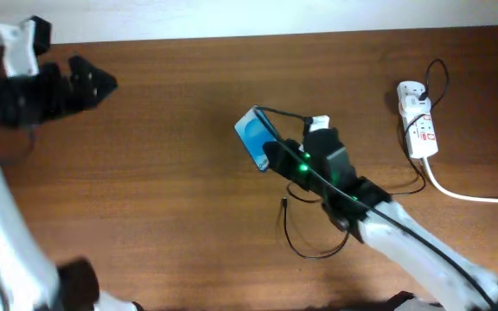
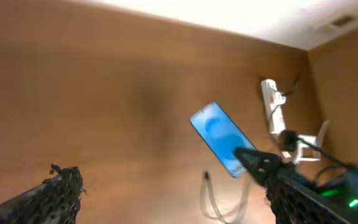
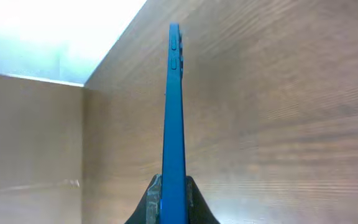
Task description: Plug charger to phone and switch on socket
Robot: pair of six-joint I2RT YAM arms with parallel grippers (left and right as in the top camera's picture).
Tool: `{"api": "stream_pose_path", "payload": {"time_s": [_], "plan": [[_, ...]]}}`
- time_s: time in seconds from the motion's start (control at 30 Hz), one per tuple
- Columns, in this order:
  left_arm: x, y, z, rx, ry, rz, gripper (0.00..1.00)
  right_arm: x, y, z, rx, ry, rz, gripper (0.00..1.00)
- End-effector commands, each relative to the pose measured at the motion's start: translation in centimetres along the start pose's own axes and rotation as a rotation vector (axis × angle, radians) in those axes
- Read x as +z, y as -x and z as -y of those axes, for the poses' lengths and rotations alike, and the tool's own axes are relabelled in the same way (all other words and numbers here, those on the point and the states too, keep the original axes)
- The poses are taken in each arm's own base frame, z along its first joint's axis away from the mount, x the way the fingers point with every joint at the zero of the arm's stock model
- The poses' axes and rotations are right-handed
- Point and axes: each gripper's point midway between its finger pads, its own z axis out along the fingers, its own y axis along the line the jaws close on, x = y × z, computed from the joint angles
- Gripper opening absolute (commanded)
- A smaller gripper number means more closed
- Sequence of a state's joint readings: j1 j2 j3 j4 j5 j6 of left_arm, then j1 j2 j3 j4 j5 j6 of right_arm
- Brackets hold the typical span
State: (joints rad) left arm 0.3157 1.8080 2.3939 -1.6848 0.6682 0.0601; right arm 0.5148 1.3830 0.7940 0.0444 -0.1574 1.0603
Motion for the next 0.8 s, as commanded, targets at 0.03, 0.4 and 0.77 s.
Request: {"api": "stream_pose_path", "payload": {"time_s": [0.03,0.4,0.77], "plan": [[-6.4,-2.4,5.3,0.338,0.031,0.166,0.99,-7.6,1.7,-1.6,-0.089,-0.023,0.118,0.04],[14.1,-13.6,-1.5,-0.988,-0.483,-0.412,1.0,-5.2,3.6,-1.1,0.21,-0.018,0.211,0.04],[18.8,-16.4,1.4,-1.056,-0.258,-0.514,0.86,-0.3,-5.1,-8.7,0.588,0.326,-0.444,0.04]]}}
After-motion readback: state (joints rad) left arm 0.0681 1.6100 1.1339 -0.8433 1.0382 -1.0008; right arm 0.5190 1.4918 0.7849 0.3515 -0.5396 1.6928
